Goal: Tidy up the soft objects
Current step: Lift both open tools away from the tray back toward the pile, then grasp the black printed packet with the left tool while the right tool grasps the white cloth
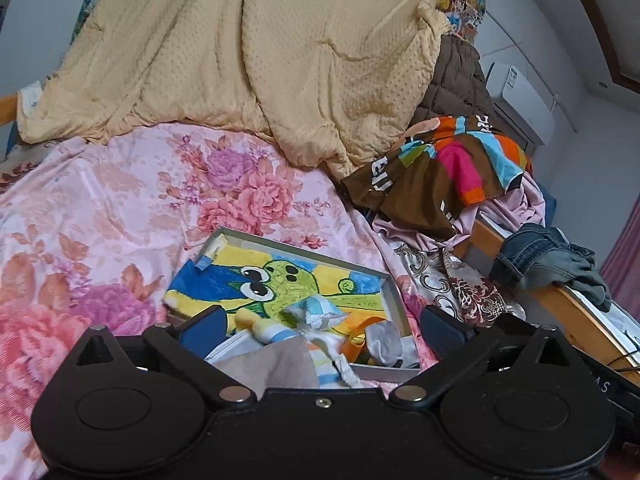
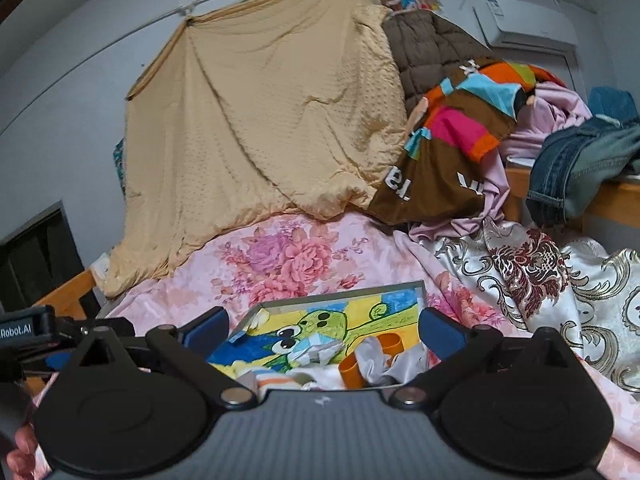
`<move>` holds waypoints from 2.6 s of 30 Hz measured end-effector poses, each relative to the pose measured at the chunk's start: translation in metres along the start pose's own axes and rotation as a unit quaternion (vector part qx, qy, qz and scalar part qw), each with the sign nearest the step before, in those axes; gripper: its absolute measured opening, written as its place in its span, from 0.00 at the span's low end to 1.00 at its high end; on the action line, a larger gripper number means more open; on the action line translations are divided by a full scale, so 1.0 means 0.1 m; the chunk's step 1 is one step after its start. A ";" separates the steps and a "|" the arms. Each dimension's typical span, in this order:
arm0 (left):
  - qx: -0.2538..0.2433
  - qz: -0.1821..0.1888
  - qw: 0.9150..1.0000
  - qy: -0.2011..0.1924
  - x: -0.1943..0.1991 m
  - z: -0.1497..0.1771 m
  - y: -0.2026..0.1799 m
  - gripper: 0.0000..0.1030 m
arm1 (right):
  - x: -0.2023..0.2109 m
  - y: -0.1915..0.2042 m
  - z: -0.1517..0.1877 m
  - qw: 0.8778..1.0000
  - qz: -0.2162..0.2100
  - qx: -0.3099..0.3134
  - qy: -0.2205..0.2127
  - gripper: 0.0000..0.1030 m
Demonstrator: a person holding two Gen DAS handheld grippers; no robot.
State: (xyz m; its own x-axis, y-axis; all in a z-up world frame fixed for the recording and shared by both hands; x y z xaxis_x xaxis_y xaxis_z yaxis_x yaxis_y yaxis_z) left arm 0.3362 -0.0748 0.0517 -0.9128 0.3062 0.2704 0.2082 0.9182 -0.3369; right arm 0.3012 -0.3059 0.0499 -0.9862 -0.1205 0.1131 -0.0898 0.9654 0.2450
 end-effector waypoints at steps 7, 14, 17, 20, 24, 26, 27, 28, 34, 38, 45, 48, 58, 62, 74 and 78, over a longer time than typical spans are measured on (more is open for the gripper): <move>-0.008 -0.011 1.000 -0.012 0.42 0.17 0.13 0.99 | 0.29 0.20 0.17 1.000 -0.019 0.001 0.000 1.00; -0.016 -0.018 1.000 -0.010 0.73 0.39 0.24 0.99 | 0.51 0.36 0.33 0.999 -0.034 0.015 0.005 1.00; -0.024 -0.020 0.999 -0.007 0.82 0.47 0.28 0.99 | 0.56 0.40 0.40 0.999 -0.036 0.019 0.012 1.00; -0.027 -0.022 0.999 -0.003 0.89 0.55 0.33 0.99 | 0.61 0.41 0.50 0.999 -0.038 0.018 0.026 1.00; -0.030 -0.022 0.999 0.005 0.97 0.65 0.42 0.99 | 0.67 0.45 0.65 0.998 -0.039 0.030 0.046 1.00; -0.036 -0.024 0.999 0.012 0.99 0.71 0.48 0.99 | 0.69 0.48 0.70 0.997 -0.040 0.035 0.053 1.00; -0.038 -0.025 0.999 0.014 1.00 0.74 0.51 0.99 | 0.70 0.49 0.73 0.997 -0.041 0.037 0.057 1.00; -0.038 -0.027 0.999 0.018 1.00 0.76 0.56 0.99 | 0.71 0.51 0.76 0.996 -0.042 0.039 0.062 1.00; -0.051 -0.039 0.997 0.037 0.96 0.92 0.76 0.99 | 0.71 0.60 0.99 0.992 -0.044 0.060 0.099 1.00; -0.050 -0.047 0.996 0.056 0.90 1.03 0.90 0.99 | 0.65 0.66 1.12 0.989 -0.048 0.071 0.123 1.00; -0.050 -0.047 0.994 0.082 0.77 1.17 1.02 0.99 | 0.57 0.73 1.36 0.982 -0.053 0.089 0.157 1.00; -0.064 -0.039 0.993 0.087 0.72 1.19 1.03 0.99 | 0.53 0.77 1.44 0.980 -0.057 0.096 0.167 1.00; -0.089 -0.021 0.991 0.096 0.58 1.30 1.08 0.99 | 0.38 0.85 1.68 0.972 -0.066 0.127 0.187 1.00; -0.100 -0.015 0.990 0.100 0.52 1.36 1.09 0.99 | 0.33 0.82 1.73 0.971 -0.063 0.117 0.197 1.00; -0.090 -0.016 0.992 0.090 0.34 1.36 1.22 0.99 | 0.15 0.79 1.80 0.973 -0.056 0.104 0.198 1.00; -0.085 -0.015 0.993 0.087 0.26 1.35 1.25 0.99 | 0.11 0.81 1.83 0.973 -0.057 0.106 0.196 1.00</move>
State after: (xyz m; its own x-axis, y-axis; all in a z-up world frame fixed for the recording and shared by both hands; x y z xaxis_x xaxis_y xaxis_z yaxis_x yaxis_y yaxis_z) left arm 0.2917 0.0142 -0.1051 -0.8483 0.3034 0.4339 0.2517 0.9521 -0.1738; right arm 0.2581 -0.1869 -0.1054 -0.8431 -0.2684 0.4661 -0.2630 0.9616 0.0780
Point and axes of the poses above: each gripper's, at about its wrist camera, not at the fingertips, and x roughly against the way its jaws point, y to its left, z to its underside, the point moved 7 cm from there along -x, roughly the way its jaws point, and after that the axes turned 9 degrees about -y, right-handed, at the moved point
